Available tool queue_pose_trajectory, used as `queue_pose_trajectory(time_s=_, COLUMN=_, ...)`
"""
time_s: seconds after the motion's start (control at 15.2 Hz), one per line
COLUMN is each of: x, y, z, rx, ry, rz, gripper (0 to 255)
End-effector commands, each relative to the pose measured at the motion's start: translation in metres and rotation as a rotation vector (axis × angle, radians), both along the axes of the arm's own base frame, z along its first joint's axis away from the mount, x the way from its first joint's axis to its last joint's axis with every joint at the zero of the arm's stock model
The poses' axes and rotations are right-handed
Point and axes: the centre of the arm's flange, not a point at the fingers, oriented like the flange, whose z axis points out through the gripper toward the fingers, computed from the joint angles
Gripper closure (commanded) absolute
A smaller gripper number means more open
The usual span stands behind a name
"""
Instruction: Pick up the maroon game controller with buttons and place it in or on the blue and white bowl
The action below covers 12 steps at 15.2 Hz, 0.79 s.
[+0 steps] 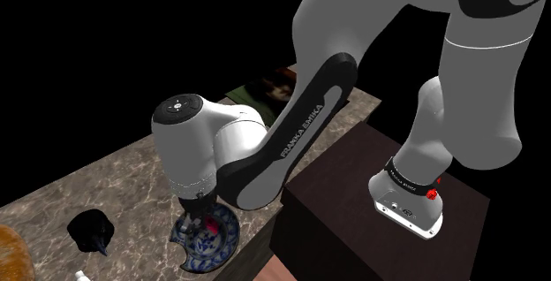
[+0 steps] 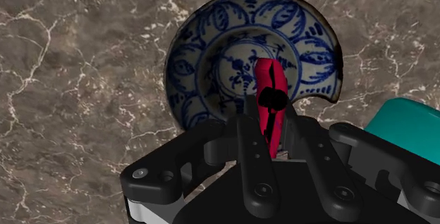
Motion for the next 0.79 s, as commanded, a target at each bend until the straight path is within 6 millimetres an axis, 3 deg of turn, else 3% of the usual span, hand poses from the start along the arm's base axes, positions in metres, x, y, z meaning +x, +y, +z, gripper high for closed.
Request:
queue_pose_trajectory(time_s=0.0, x=-0.002, y=0.0, z=-0.01, rx=0.0, ry=0.0, rz=0.0, gripper=255)
queue_pose_trajectory(time_s=0.46, x=-0.002, y=0.0, z=-0.049, rx=0.0, ry=0.0, rz=0.0, gripper=255)
queue_pose_trajectory(time_s=0.73, x=-0.002, y=0.0, z=-0.049, rx=0.0, ry=0.0, rz=0.0, gripper=255)
